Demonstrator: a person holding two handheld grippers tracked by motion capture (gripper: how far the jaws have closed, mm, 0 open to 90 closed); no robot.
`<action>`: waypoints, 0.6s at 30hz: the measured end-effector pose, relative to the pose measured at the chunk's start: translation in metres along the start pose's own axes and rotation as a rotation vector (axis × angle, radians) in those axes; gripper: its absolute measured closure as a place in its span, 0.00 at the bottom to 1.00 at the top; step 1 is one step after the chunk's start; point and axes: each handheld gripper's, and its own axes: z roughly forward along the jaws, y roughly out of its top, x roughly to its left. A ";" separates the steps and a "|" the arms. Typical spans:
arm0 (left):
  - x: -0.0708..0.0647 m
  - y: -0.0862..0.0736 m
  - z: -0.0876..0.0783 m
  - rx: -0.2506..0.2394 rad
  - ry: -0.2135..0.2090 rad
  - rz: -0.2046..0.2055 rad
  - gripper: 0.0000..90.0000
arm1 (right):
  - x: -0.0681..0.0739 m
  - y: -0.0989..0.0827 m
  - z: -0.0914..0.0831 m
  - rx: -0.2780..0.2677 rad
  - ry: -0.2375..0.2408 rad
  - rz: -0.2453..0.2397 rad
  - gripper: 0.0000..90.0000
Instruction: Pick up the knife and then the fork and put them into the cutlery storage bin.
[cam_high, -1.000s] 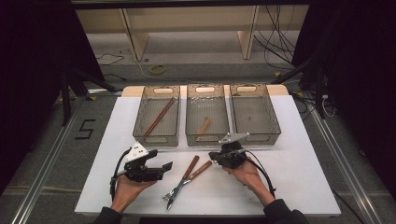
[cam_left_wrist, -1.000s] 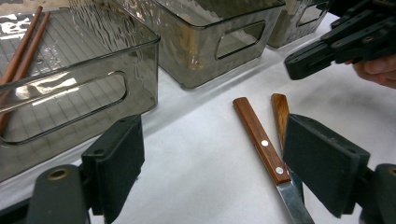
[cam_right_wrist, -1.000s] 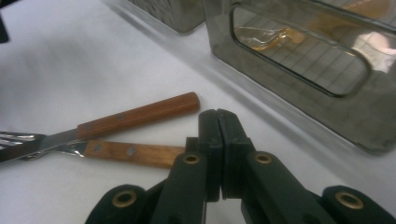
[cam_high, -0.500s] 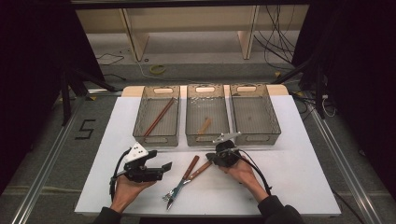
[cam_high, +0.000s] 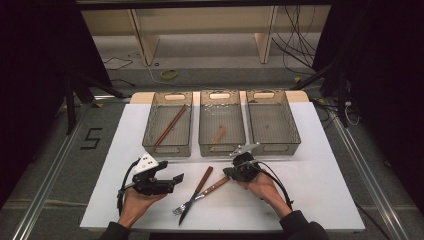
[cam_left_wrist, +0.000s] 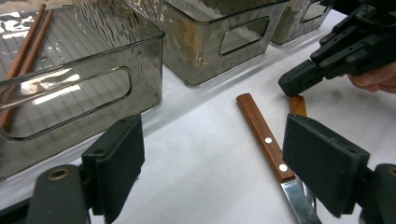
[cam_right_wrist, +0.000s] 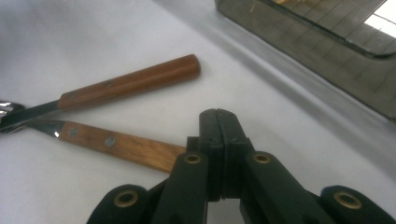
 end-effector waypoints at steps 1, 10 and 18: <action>0.000 0.000 0.000 -0.001 0.000 -0.001 0.22 | 0.001 -0.001 -0.002 0.004 0.003 -0.001 1.00; 0.000 0.000 0.000 0.001 0.001 -0.001 0.22 | 0.012 -0.016 -0.016 0.025 0.021 -0.015 1.00; 0.000 0.000 0.000 0.000 0.002 -0.003 0.22 | 0.016 -0.021 -0.022 0.042 0.025 -0.008 1.00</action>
